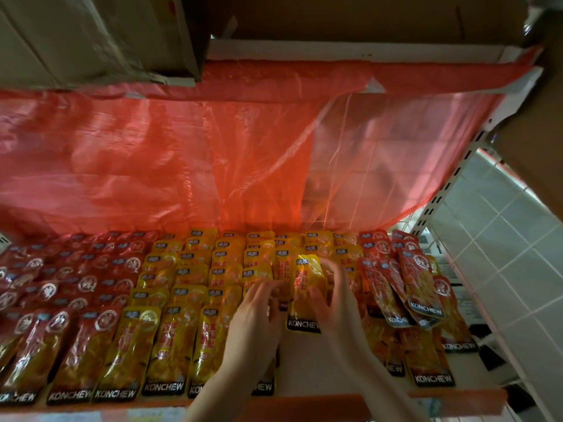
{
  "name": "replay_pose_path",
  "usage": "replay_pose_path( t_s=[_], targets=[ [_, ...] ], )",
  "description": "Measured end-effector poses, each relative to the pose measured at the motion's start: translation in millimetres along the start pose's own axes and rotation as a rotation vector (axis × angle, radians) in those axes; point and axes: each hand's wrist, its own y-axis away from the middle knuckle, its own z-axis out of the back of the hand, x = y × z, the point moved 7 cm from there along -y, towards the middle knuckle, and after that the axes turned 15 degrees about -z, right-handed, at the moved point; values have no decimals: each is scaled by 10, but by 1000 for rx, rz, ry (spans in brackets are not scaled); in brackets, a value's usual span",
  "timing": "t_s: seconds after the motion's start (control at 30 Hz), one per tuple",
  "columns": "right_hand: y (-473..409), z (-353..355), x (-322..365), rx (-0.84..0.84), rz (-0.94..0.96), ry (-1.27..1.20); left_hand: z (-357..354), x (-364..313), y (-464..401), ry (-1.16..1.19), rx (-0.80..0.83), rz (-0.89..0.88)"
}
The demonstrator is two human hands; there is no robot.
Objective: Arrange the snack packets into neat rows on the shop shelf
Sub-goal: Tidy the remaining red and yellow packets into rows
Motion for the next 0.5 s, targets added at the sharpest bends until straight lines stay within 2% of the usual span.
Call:
replay_pose_path(
  t_s=[0.1,0.2,0.3,0.5],
  targets=[
    [-19,-116,1,-2,29,140,29,114,24,-249,61,-100],
    [-14,-256,-11,40,45,268,19,202,55,-366,115,-141],
    [-39,-327,-36,48,55,328,6,227,94,-422,125,-215],
    [-82,-394,-71,66,72,459,-61,373,165,-479,162,-247]
  ],
)
